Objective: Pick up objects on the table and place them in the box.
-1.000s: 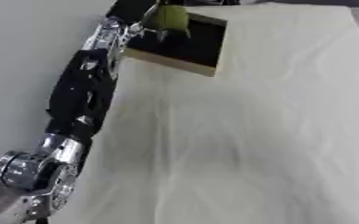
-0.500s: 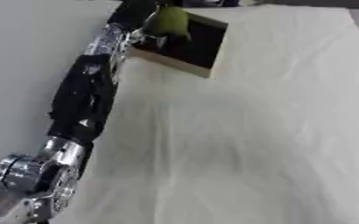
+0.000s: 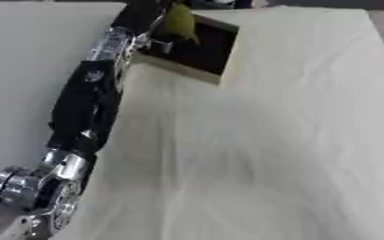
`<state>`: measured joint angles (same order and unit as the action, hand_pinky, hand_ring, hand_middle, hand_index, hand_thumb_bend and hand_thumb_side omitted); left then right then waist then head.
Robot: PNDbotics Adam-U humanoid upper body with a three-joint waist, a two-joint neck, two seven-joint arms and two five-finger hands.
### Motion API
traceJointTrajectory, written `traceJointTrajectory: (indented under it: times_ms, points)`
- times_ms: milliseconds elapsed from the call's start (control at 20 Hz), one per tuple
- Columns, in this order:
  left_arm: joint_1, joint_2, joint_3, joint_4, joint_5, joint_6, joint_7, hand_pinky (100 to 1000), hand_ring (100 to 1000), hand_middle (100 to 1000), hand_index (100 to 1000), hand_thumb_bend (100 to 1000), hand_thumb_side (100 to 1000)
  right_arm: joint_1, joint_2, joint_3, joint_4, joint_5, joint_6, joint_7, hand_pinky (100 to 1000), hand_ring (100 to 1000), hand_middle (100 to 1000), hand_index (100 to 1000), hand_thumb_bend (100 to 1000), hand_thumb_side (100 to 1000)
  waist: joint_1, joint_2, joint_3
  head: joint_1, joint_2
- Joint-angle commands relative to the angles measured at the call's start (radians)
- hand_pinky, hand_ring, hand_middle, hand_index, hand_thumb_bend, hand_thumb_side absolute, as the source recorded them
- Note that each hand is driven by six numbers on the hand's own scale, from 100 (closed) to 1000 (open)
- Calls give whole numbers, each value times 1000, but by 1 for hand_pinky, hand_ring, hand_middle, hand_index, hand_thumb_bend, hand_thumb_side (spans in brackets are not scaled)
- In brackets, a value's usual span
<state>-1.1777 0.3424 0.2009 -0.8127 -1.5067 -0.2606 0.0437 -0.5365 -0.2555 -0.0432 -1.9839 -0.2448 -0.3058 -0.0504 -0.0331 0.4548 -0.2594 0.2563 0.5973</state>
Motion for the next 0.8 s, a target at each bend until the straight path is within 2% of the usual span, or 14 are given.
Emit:
traceJointTrajectory:
  times_ms: [50, 200, 300, 650, 800]
  points:
    - [-11, 10, 1, -20, -10, -4, 17, 853, 812, 841, 930, 278, 100, -6, -19, -6, -16, -1, 2, 0, 796, 739, 596, 768, 100, 560, -2, -30, 5, -5, 12]
    - [-7, 7, 3, -64, 26, -28, 25, 842, 796, 823, 916, 173, 100, 1, -25, -6, -16, 3, 3, 1, 796, 739, 597, 768, 100, 558, -1, -35, 13, -11, 27]
    - [-5, 5, 2, -101, 55, -40, 8, 843, 796, 826, 919, 142, 100, 5, -28, -6, -16, 4, 3, 0, 796, 739, 597, 768, 100, 560, 0, -39, 17, -14, 33]
    - [1, 7, -35, -249, 156, -69, -83, 852, 803, 837, 924, 107, 100, 10, -36, -8, -16, 4, 1, -3, 796, 738, 597, 767, 100, 559, -1, -52, 31, -22, 48]
    - [6, 11, -53, -297, 206, -77, -133, 858, 809, 844, 925, 130, 100, 13, -39, -9, -16, 4, 0, -5, 795, 737, 597, 767, 100, 554, -1, -58, 36, -23, 52]
